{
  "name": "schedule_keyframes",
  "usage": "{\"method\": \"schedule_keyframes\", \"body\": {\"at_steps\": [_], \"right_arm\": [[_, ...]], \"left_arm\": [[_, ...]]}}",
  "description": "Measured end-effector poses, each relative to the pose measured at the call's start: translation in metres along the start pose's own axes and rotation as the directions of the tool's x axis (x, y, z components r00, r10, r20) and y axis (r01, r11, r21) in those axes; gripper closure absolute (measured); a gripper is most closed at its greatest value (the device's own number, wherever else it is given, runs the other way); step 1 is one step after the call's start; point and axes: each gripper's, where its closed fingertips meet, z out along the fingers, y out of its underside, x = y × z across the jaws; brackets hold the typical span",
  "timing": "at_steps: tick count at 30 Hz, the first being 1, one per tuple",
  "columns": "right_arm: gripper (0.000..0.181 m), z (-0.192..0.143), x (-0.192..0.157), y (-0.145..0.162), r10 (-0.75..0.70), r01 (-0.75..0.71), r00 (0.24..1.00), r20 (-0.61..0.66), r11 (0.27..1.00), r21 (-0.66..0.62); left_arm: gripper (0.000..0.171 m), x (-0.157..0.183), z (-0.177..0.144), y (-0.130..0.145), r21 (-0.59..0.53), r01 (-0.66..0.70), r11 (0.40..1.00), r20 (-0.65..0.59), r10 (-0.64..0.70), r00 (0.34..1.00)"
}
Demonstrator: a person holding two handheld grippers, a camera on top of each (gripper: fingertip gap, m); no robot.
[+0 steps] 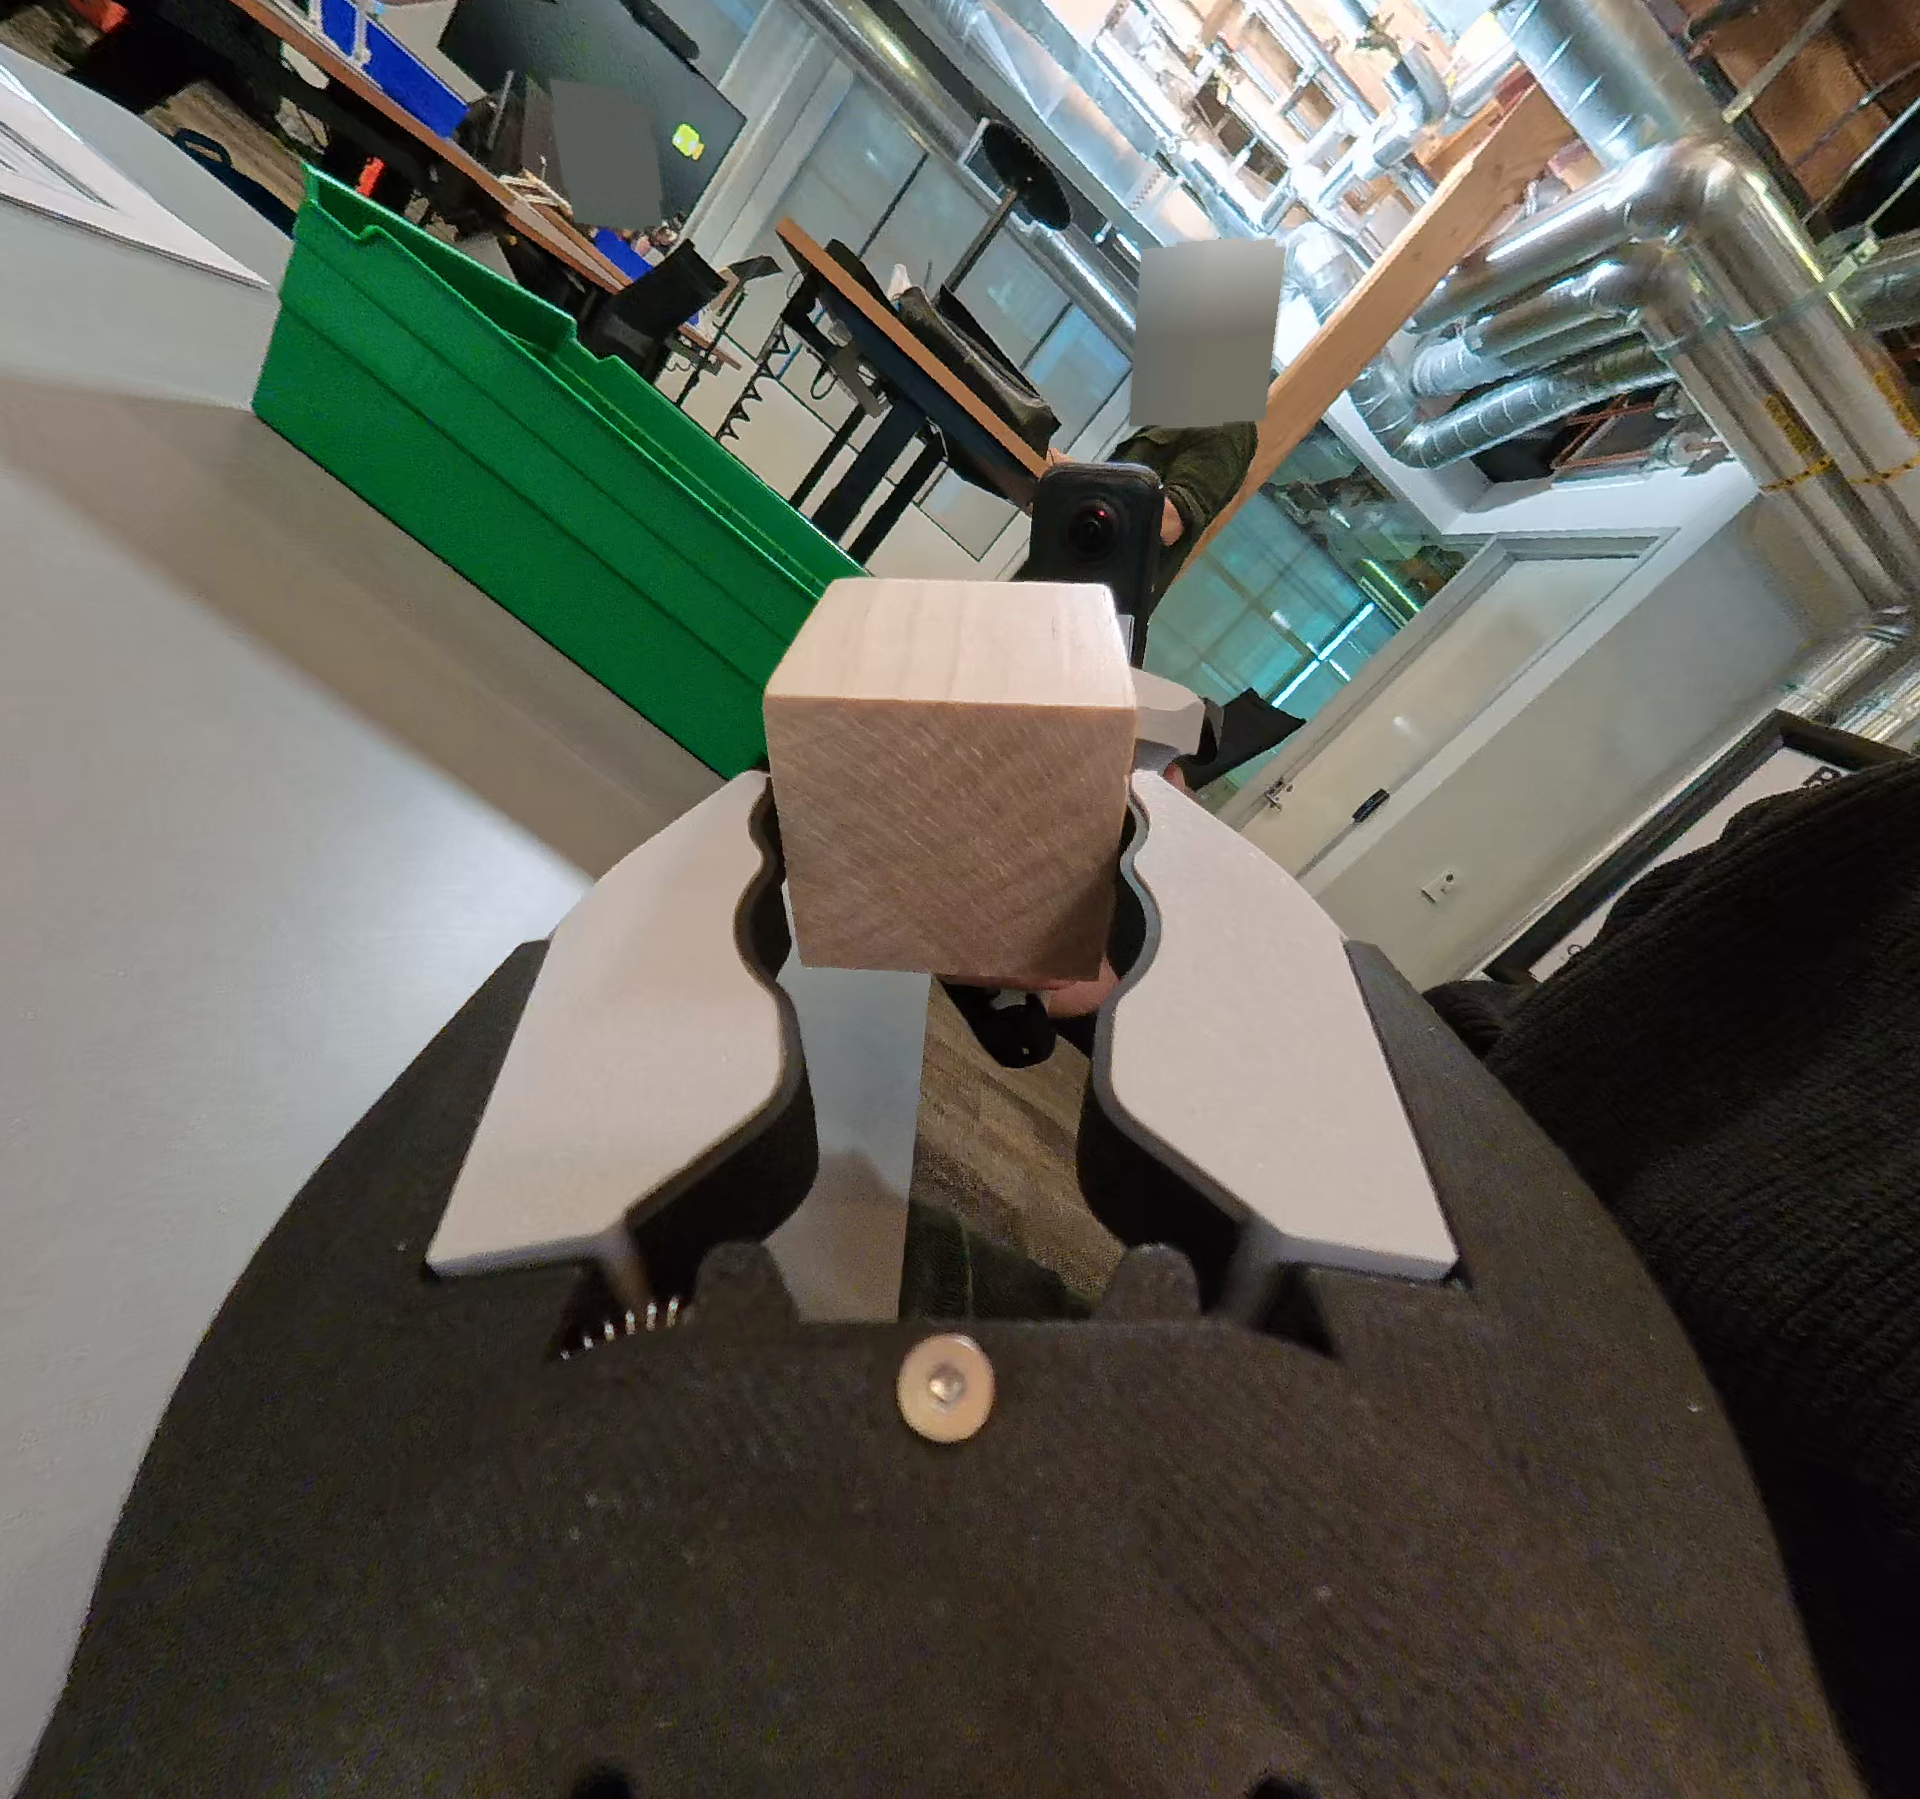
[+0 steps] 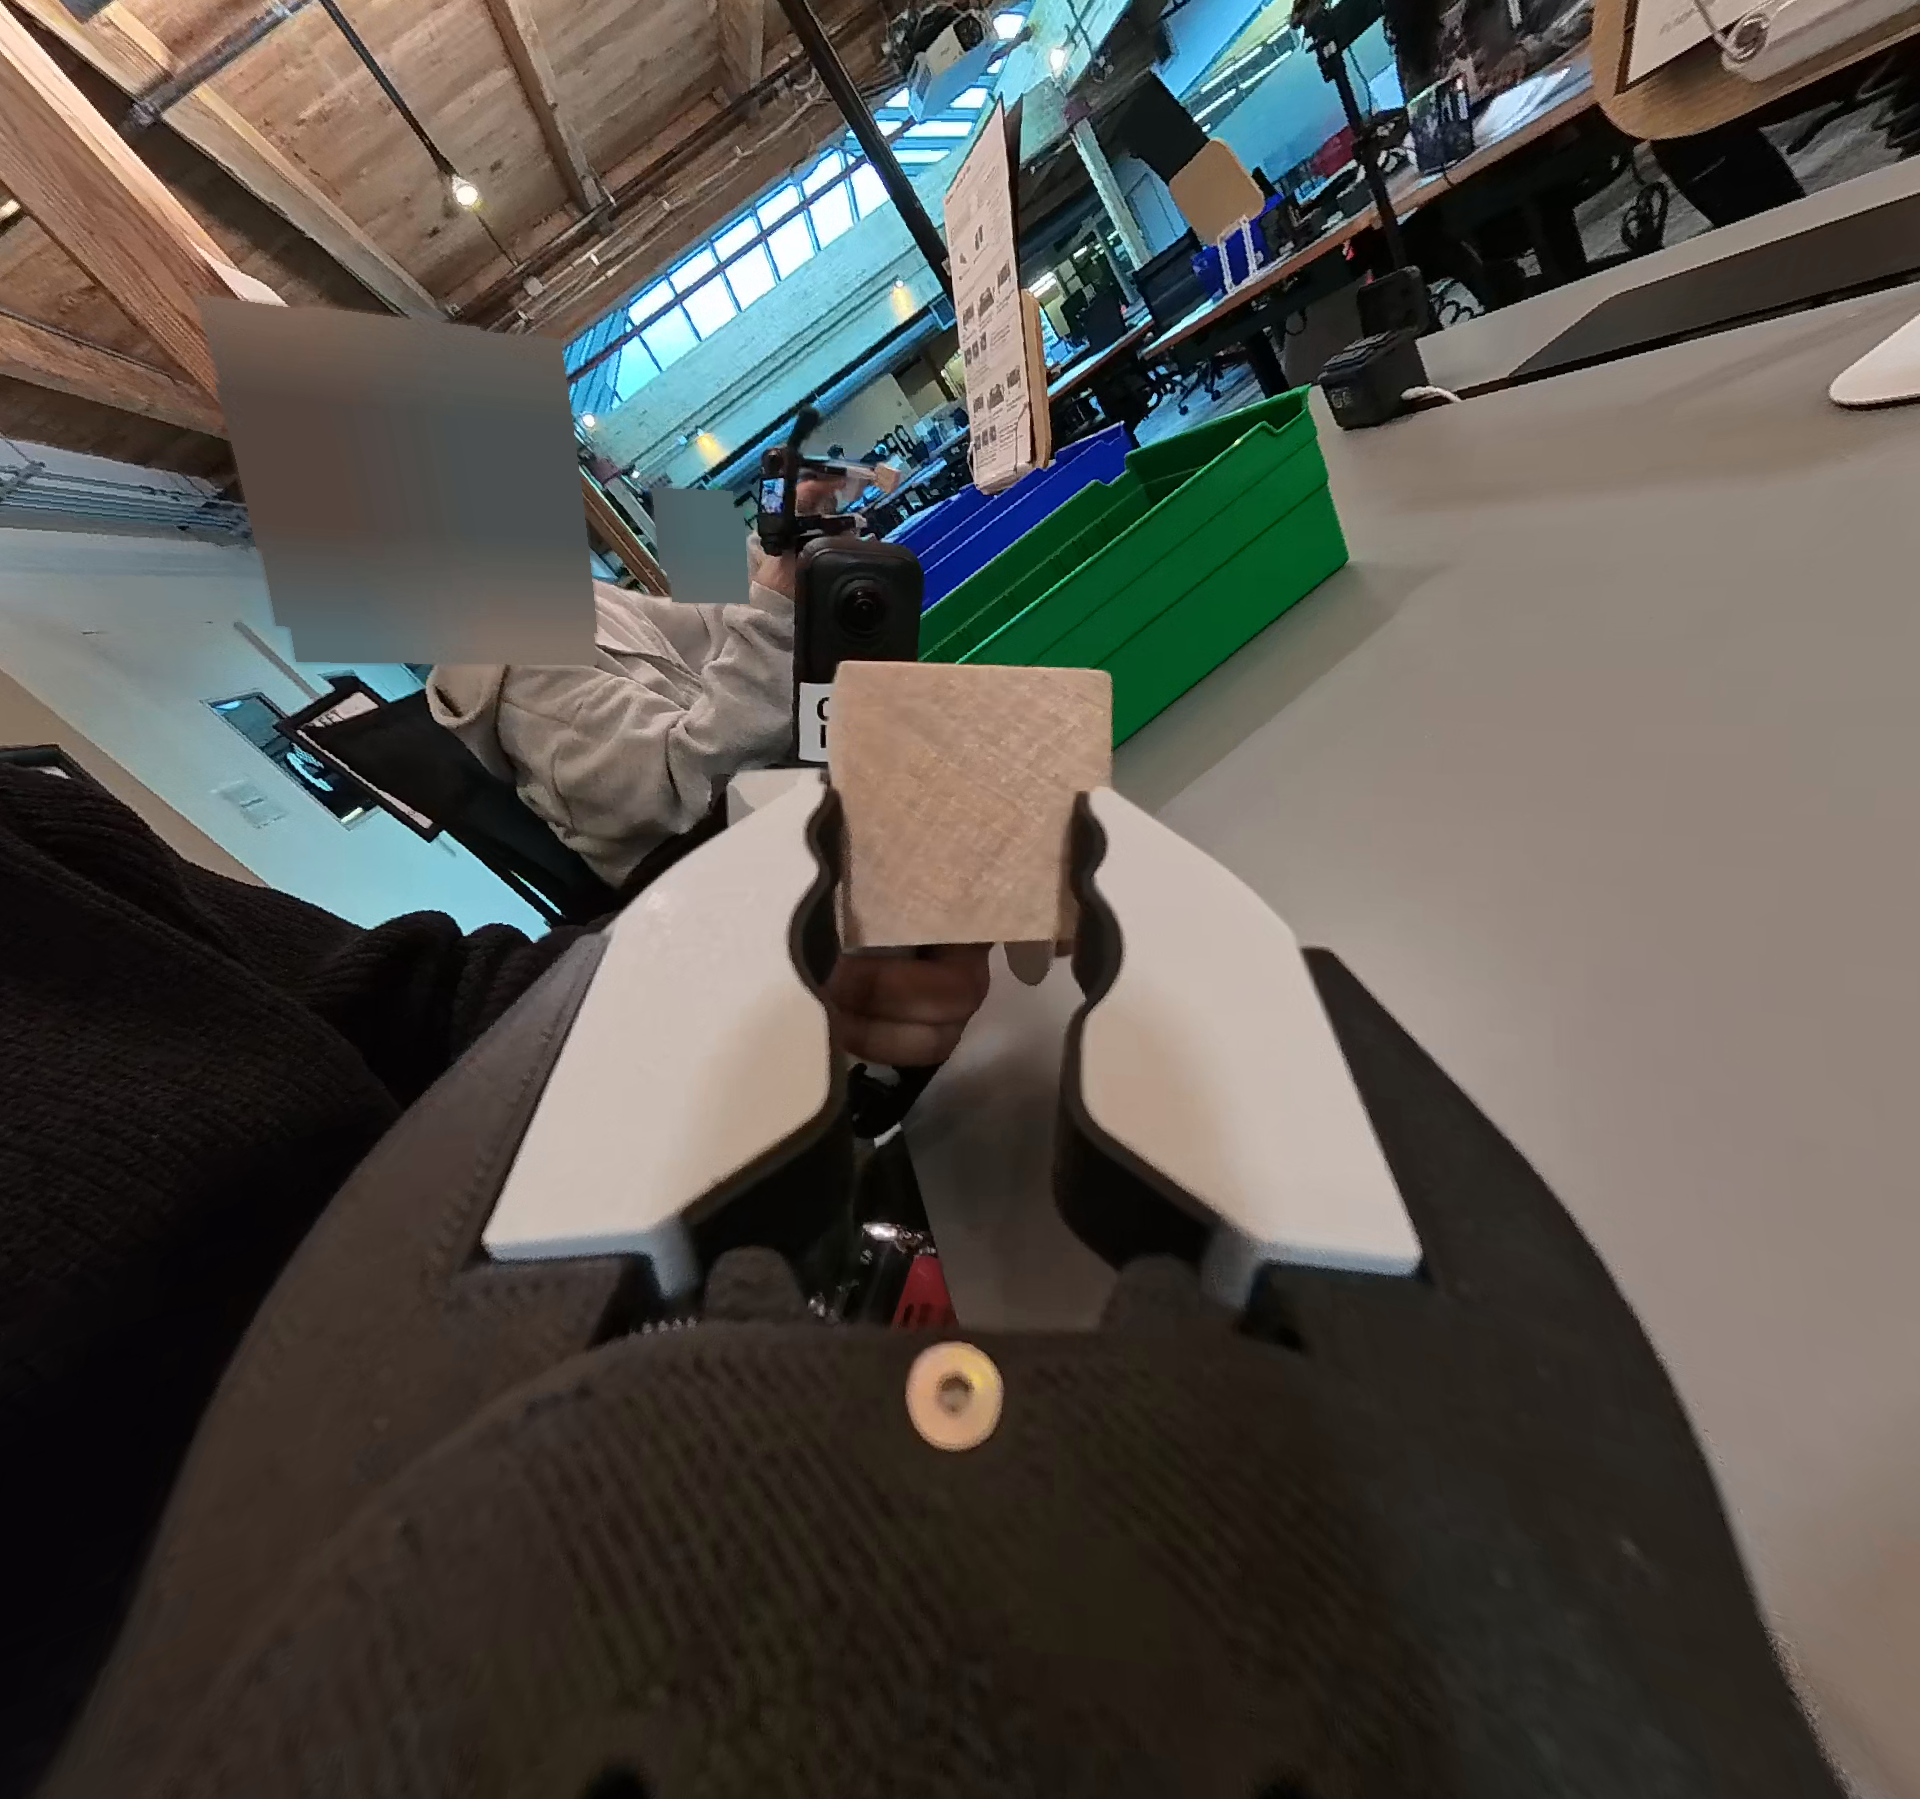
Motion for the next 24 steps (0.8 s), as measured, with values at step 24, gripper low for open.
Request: {"method": "schedule_keyframes", "body": {"at_steps": [24], "right_arm": [[0.119, -0.003, 0.027, 0.009, 0.262, -0.262, 0.964, -0.042, 0.965, 0.007]], "left_arm": [[0.112, -0.035, -0.020, -0.023, 0.141, 0.091, 0.986, 0.147, -0.112, 0.983]]}}
